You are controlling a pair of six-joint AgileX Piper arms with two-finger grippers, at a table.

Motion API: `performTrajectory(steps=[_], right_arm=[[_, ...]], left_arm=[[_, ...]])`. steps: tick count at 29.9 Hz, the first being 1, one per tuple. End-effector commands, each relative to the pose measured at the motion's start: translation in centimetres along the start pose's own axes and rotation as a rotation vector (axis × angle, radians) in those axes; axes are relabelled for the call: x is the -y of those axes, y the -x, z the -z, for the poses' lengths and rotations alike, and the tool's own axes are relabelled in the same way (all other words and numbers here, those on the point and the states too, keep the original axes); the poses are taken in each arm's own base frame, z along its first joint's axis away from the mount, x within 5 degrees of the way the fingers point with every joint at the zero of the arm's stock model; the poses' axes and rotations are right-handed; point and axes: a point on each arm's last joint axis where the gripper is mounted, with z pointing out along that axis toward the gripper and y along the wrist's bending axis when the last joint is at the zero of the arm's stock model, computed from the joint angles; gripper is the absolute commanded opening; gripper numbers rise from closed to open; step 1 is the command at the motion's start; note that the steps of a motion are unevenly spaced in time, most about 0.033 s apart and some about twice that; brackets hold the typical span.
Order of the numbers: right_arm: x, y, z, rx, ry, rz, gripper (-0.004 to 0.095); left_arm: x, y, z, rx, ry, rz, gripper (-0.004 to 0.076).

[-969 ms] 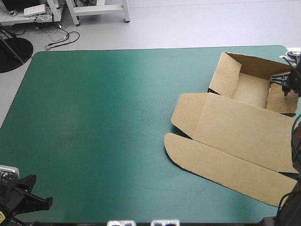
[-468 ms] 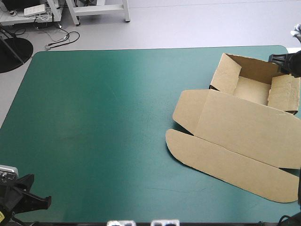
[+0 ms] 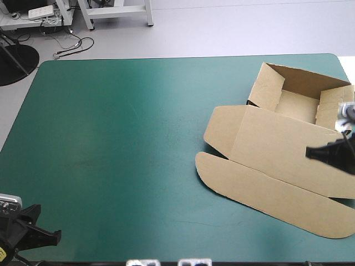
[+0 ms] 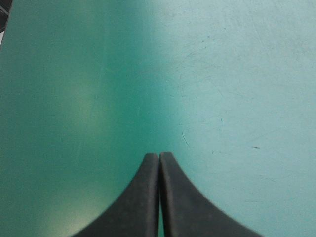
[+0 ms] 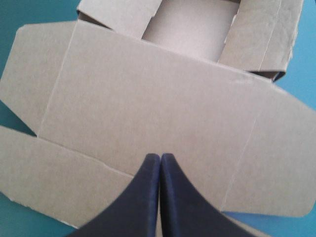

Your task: Fold the box

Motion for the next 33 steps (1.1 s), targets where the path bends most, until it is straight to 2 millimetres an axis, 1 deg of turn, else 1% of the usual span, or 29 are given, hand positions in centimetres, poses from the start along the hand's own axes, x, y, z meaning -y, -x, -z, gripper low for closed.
performTrajectory(steps=[1, 2, 4, 5, 6, 7, 10, 13, 19, 33], right_arm=[[-0.6, -4.1, 0.3, 0.101, -0.012, 0.015, -0.0015], [-0.9, -5.8, 0.4, 0.122, -0.015, 0.02, -0.0015], [-1.1, -8.5, -0.4, 0.138, -0.02, 0.026, -0.0015], [-1.3, -9.6, -0.4, 0.153, -0.019, 0.026, -0.0015], [-1.4, -10.8, -0.9, 0.146, -0.012, 0.029, -0.0015], [-1.5, -11.7, -1.2, 0.146, -0.004, 0.042, -0.0015], [-1.9, -13.5, -1.9, 0.143, 0.022, 0.05, -0.0015], [-1.9, -14.4, -2.6, 0.128, 0.031, 0.042, -0.0015], [-1.7, -14.9, -3.8, 0.127, 0.024, 0.031, -0.0015], [-1.8, -15.1, -3.8, 0.106, 0.038, 0.007, -0.0015]], left_arm=[[0.1, 0.6, -0.4, 0.055, -0.002, -0.002, -0.001], [0.1, 0.4, -0.6, 0.053, -0.002, -0.004, -0.001], [0.2, -0.1, -0.9, 0.048, -0.003, -0.006, -0.001], [0.2, -0.3, -1.1, 0.048, -0.005, -0.007, -0.001], [0.3, -0.5, -1.2, 0.049, -0.007, -0.007, -0.001], [0.4, -0.7, -1.4, 0.051, -0.01, -0.008, -0.001], [0.5, -1.0, -1.7, 0.059, -0.022, -0.005, -0.001], [0.6, -1.3, -2.0, 0.056, -0.024, -0.007, -0.001], [0.8, -2.0, -2.9, 0.01, -0.029, -0.012, -0.001], [0.8, -2.3, -3.0, -0.017, -0.025, -0.013, -0.001]])
